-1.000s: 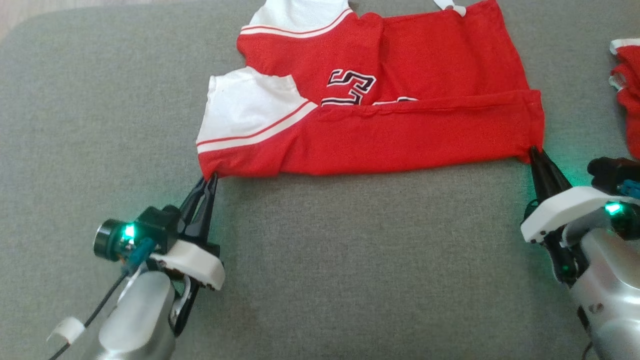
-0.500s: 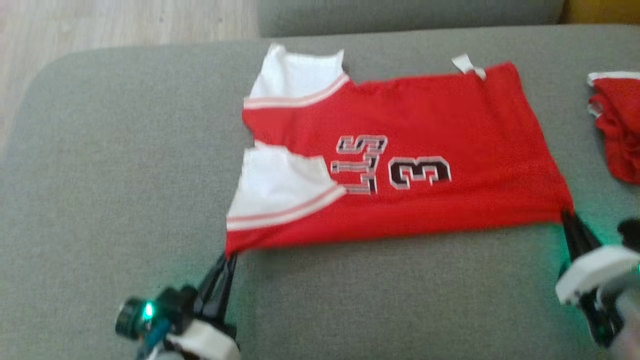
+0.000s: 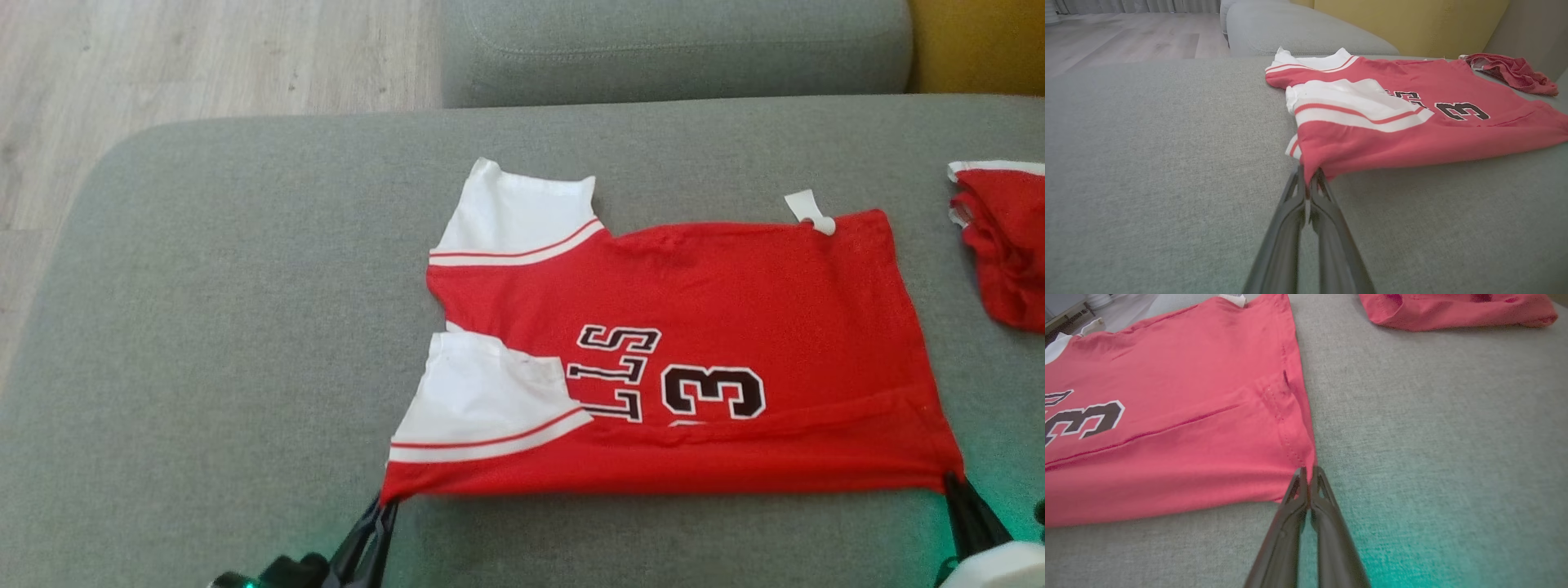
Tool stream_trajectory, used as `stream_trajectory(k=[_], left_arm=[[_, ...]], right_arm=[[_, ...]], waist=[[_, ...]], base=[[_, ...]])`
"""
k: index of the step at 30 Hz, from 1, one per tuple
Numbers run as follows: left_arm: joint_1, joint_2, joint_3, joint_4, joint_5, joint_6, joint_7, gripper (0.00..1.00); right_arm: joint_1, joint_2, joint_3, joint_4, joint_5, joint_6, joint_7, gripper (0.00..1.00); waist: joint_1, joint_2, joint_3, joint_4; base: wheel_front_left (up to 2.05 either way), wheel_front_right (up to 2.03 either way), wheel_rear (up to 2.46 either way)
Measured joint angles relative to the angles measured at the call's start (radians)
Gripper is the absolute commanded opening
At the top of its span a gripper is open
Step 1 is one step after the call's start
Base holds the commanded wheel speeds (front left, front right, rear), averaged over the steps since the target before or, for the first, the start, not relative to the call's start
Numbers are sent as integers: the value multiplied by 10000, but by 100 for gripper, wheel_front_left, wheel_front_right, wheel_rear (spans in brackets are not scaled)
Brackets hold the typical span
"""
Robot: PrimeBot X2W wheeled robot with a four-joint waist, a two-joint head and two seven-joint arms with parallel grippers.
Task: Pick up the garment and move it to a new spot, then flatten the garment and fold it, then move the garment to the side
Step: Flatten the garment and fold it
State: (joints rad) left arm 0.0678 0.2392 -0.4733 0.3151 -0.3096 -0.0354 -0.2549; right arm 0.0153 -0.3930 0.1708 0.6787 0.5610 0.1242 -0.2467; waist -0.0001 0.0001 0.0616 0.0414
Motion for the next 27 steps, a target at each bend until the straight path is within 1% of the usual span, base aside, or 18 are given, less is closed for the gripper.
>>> stream_trajectory(k=[1, 2, 3, 4, 5, 10, 11, 12, 14, 17, 18, 20, 23, 27], left_arm=[[27, 17, -65, 25, 0, 0, -2, 0], [48, 21, -90, 63, 0, 2, 0, 0], [56, 21, -104, 102, 0, 4, 36, 24], [56, 21, -107, 128, 0, 6, 77, 66], [56, 21, -107, 173, 0, 12, 86, 100], [55, 81, -100, 186, -94, 86, 376, 100], [56, 84, -96, 79, -146, 86, 495, 100], [56, 84, -96, 79, -146, 86, 495, 100], [22, 94, -75, -297, -316, 75, 746, 100], [-261, 249, -29, -1011, -458, -92, 1256, 100], [-522, 336, -4, -1208, -464, -142, 1498, 100], [-1334, 481, 117, -1544, -648, -389, 2038, 100], [-3127, 798, 125, -1923, -913, -711, 2945, 100], [-5642, 934, -115, -1879, -1662, -884, 4516, 100]], right_arm=[[112, 111, -236, -111, -146, 0, 0, 0], [222, 211, -454, -257, -307, 0, 2, 37], [301, 330, -706, -359, -500, 0, 10, 100], [399, 426, -924, -504, -698, 0, 61, 100], [483, 518, -1129, -623, -905, 0, 121, 100], [1019, 825, -2086, -1626, -1918, 0, 284, 100], [1053, 926, -2199, -1877, -2061, 0, 293, 100], [1053, 926, -2199, -1877, -2061, 0, 293, 100], [1059, 1097, -2290, -2424, -2303, 0, 395, 100], [1084, 1296, -2414, -3126, -2558, 0, 539, 100], [1122, 1329, -2414, -3346, -2625, 0, 591, 100], [1194, 1371, -2378, -3737, -2738, 0, 639, 100], [1084, 1488, -2345, -4224, -2913, 0, 761, 100], [556, 1609, -2057, -4654, -2986, 0, 901, 100]], waist=[[0, 0, -33, 8], [0, 0, -65, 9], [0, 0, -95, 7], [0, 0, -119, 1], [0, 0, -141, -10], [0, 0, -250, -110], [0, 0, -261, -138], [0, 0, -261, -138], [0, 0, -265, -199], [0, 0, -138, -254], [0, 0, -61, -269], [0, 0, 143, -306], [3, 0, 550, -407], [4, -1, 1155, -655]], base=[[0, 0, 0], [0, 0, 0], [0, 0, 0], [0, 0, 0], [0, 0, 0], [0, 0, 0], [0, 0, 0], [0, 0, 0], [0, 0, 0], [0, 0, 0], [0, 0, 0], [0, 0, 0], [0, 0, 0], [0, 0, 0]])
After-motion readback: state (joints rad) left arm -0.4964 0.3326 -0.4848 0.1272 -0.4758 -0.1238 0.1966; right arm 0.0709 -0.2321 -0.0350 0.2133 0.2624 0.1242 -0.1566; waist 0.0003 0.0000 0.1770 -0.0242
